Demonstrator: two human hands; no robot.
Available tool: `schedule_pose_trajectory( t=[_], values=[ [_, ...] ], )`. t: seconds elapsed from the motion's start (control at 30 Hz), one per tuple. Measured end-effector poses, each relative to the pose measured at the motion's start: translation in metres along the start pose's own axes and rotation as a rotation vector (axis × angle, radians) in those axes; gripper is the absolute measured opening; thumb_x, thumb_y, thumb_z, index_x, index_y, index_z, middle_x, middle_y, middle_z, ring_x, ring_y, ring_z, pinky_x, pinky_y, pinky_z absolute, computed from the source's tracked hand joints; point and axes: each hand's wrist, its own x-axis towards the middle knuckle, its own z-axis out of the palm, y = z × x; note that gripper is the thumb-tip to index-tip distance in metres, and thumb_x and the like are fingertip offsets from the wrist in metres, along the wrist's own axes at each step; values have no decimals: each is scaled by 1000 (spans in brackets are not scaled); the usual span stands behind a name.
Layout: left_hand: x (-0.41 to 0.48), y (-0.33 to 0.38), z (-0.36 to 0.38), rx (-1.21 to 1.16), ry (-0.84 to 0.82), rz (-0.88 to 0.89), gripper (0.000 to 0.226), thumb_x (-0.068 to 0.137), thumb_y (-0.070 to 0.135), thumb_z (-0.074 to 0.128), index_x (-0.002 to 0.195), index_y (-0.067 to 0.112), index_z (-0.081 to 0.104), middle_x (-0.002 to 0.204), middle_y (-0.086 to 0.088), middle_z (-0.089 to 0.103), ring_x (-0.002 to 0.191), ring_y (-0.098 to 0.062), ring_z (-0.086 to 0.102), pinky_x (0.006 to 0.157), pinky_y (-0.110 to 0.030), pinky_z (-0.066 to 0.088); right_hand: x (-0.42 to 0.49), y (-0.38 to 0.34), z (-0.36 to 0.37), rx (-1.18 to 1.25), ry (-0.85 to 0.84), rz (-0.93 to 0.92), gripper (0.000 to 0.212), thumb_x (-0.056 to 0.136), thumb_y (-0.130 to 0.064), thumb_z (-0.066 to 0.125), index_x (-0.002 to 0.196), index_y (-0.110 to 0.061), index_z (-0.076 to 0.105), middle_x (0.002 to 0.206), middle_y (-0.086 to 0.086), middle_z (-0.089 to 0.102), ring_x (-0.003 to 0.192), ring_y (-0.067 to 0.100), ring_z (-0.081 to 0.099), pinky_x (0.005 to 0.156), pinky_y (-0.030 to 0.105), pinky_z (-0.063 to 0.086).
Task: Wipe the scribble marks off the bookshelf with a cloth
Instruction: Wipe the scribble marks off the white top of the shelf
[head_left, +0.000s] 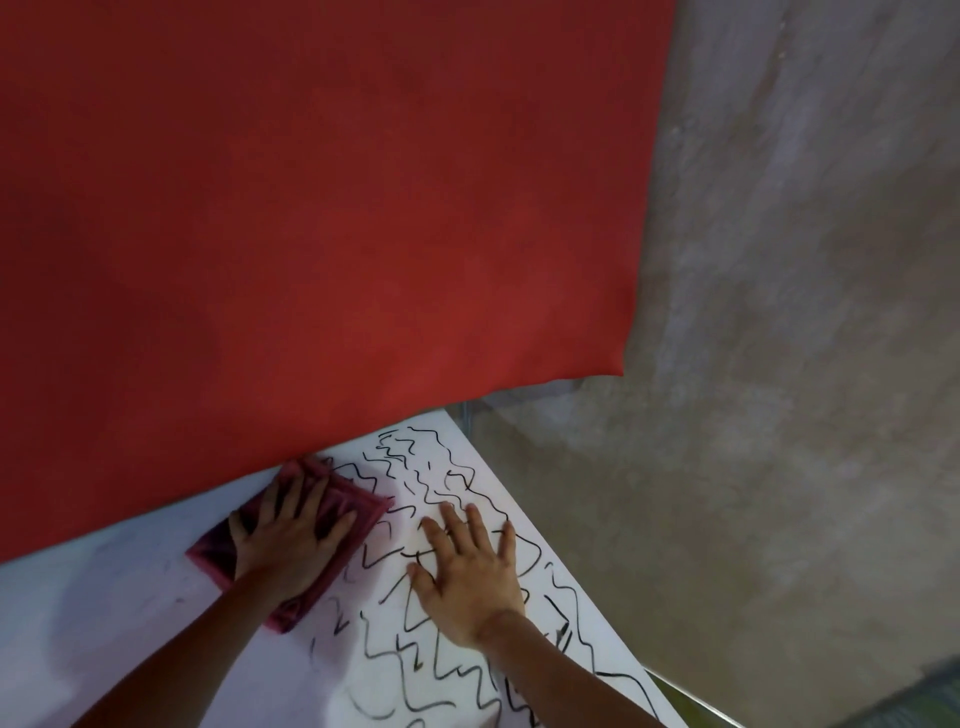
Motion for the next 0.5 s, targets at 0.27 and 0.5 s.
schedule_pose_trajectory(
  t=[0.27, 0.5],
  values=[
    [-63, -4, 12, 36, -14, 111, 127, 37, 82, -42, 149, 29, -15, 147, 10, -30, 141, -10, -22, 114, -59, 0, -4, 0, -3, 25, 16, -33, 104, 59, -67, -25, 153, -27, -2, 159, -5, -17, 134, 14, -31, 108, 50, -22],
    [-22, -2, -3, 63, -23, 114, 124, 42, 88, -22, 153, 34, -5, 160, 5, -12, 147, -15, -13, 114, -56, 3, -2, -3, -3, 35, 12, -12, 106, 57, -67, -25, 153, -28, -1, 159, -7, -16, 140, 16, -27, 108, 49, -22]
  ],
)
